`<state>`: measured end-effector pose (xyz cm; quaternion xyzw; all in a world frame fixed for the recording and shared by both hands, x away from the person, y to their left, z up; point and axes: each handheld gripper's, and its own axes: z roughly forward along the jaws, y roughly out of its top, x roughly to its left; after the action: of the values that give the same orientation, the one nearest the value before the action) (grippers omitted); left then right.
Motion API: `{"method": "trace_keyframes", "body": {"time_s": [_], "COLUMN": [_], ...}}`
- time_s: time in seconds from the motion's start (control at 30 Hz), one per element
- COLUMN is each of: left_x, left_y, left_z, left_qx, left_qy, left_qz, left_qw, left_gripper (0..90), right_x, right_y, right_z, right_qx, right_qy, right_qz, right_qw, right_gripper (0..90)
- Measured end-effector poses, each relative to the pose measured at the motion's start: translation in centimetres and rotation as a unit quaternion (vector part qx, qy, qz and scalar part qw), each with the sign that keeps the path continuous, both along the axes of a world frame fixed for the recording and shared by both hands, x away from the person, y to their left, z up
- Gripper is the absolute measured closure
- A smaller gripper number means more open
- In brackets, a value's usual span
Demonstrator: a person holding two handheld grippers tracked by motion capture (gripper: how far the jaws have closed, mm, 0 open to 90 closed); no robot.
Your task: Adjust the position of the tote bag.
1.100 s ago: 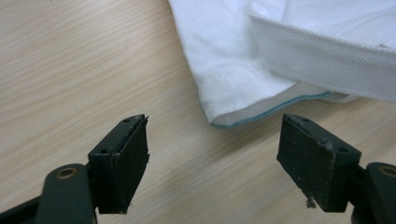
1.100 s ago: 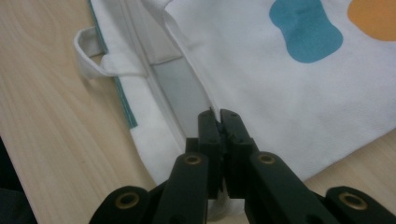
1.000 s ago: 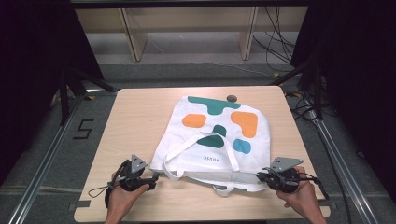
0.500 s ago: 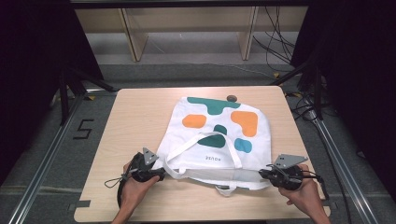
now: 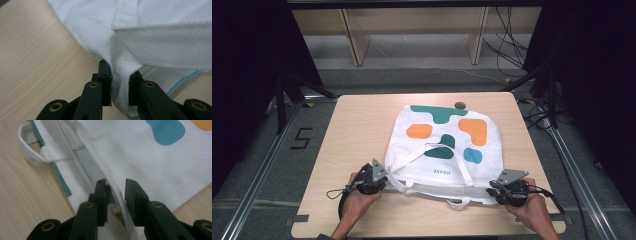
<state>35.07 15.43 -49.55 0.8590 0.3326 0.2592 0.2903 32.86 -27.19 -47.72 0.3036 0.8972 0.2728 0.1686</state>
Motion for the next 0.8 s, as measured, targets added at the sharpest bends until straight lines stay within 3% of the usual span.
{"method": "trace_keyframes", "body": {"time_s": [0.07, 0.13, 0.17, 0.27, 0.37, 0.4, 0.43, 0.5, 0.53, 0.67, 0.7, 0.8], "left_x": [-0.9, -1.8, -2.3, -3.8, -5.1, -5.3, -5.3, -5.5, -5.6, -5.2, -5.0, -4.9], "left_y": [-0.2, -0.3, -0.4, -0.8, -1.2, -1.2, -1.1, -1.0, -1.0, -0.7, -0.7, -0.7], "left_z": [0.0, 0.1, 0.3, 0.2, 0.2, 0.2, 0.2, 0.4, 0.4, 0.3, 0.1, 0.1], "left_qx": [0.002, -0.002, 0.009, 0.006, 0.004, -0.005, -0.012, -0.013, -0.014, -0.028, -0.028, -0.020], "left_qy": [0.006, 0.012, 0.005, 0.006, 0.017, 0.013, 0.013, 0.011, 0.013, 0.018, 0.020, 0.024], "left_qz": [-0.013, -0.026, -0.042, -0.050, -0.075, -0.073, -0.071, -0.068, -0.067, -0.063, -0.060, -0.050], "left_qw": [0.9999, 0.9996, 0.9991, 0.9987, 0.9970, 0.9972, 0.9973, 0.9975, 0.9976, 0.9975, 0.9976, 0.9983], "left_gripper": [79.8, 80.7, 81.0, 81.6, 81.6, 81.5, 81.5, 81.2, 81.1, 76.8, 75.6, 69.4], "right_x": [0.1, 0.3, 0.3, 0.5, 0.7, 0.8, 0.9, 0.7, 0.6, 0.6, 0.6, 0.8], "right_y": [-0.1, -0.6, -0.7, -1.3, -1.7, -1.7, -1.9, -1.8, -2.0, -2.0, -2.0, -2.0], "right_z": [-0.1, 0.1, 0.2, 0.5, 0.7, 0.5, 0.7, 0.6, 1.0, 0.7, 0.6, 0.3], "right_qx": [-0.028, -0.037, -0.025, -0.009, -0.013, -0.004, -0.013, 0.003, -0.008, 0.010, 0.010, 0.010], "right_qy": [-0.012, -0.018, -0.017, -0.024, -0.017, -0.024, -0.017, -0.022, -0.019, -0.020, -0.010, -0.013], "right_qz": [0.002, 0.010, 0.009, 0.002, -0.001, -0.004, 0.006, -0.004, 0.007, -0.001, -0.004, -0.001], "right_qw": [0.9995, 0.9991, 0.9995, 0.9997, 0.9998, 0.9997, 0.9997, 0.9997, 0.9998, 0.9997, 0.9999, 0.9999], "right_gripper": [78.7, 84.9, 86.1, 87.2, 87.2, 87.2, 87.2, 87.2, 87.2, 86.8, 86.6, 85.3]}}
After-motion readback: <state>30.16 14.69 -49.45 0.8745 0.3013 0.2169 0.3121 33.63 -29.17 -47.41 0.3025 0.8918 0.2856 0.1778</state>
